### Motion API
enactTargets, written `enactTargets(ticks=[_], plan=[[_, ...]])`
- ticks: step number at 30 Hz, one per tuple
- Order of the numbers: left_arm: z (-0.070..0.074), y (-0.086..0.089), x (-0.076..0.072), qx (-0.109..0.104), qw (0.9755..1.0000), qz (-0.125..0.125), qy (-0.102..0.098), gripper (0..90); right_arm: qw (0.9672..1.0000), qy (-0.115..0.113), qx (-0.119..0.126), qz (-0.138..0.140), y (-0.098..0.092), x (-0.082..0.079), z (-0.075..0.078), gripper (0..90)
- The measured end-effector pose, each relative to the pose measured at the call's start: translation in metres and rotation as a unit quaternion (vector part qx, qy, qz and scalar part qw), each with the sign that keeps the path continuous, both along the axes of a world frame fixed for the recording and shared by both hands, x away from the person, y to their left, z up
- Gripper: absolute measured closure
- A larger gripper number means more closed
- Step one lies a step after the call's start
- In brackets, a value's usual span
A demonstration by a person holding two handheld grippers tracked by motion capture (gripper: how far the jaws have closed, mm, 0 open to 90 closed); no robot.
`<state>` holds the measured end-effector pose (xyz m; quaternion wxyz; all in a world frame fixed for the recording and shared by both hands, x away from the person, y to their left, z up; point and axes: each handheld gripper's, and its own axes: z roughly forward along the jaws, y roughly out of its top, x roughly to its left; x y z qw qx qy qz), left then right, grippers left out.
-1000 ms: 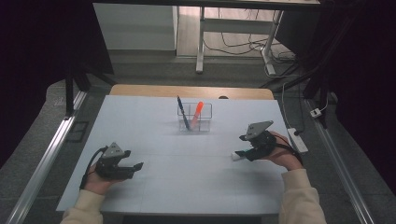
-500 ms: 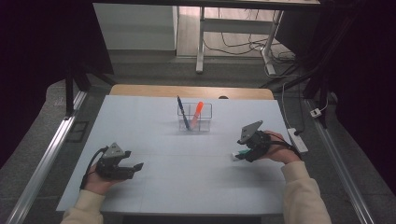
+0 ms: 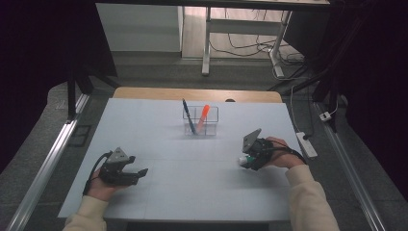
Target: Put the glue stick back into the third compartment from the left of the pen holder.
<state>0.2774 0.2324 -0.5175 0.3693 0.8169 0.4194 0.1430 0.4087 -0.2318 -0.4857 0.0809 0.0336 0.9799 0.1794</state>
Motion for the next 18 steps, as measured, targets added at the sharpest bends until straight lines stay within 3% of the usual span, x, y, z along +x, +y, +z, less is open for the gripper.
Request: enactTargets(ticks=[5, 8, 13, 18], plan=[[0.0001, 0.0001, -0.0002, 0.000, 1.0000, -0.001, -0.001, 27.0, 0.9999, 0.003, -0.011, 0.003, 0.0013, 0.0023, -0.0042, 52.1], [-0.0004, -0.0001, 0.0000, 0.001, 1.0000, -0.001, 0.000, 27.0, 0.9996, -0.005, -0.024, 0.015, 0.0018, 0.0033, -0.0075, 54.6], [-0.0007, -0.0001, 0.0001, 0.001, 1.0000, 0.000, 0.000, 27.1, 0.9990, 0.001, -0.026, 0.035, 0.0023, 0.0030, -0.0077, 64.2], [-0.0004, -0.0001, -0.0003, 0.002, 1.0000, 0.000, 0.000, 27.0, 0.9982, -0.016, -0.036, 0.046, 0.0044, -0.0018, -0.0069, 65.1]])
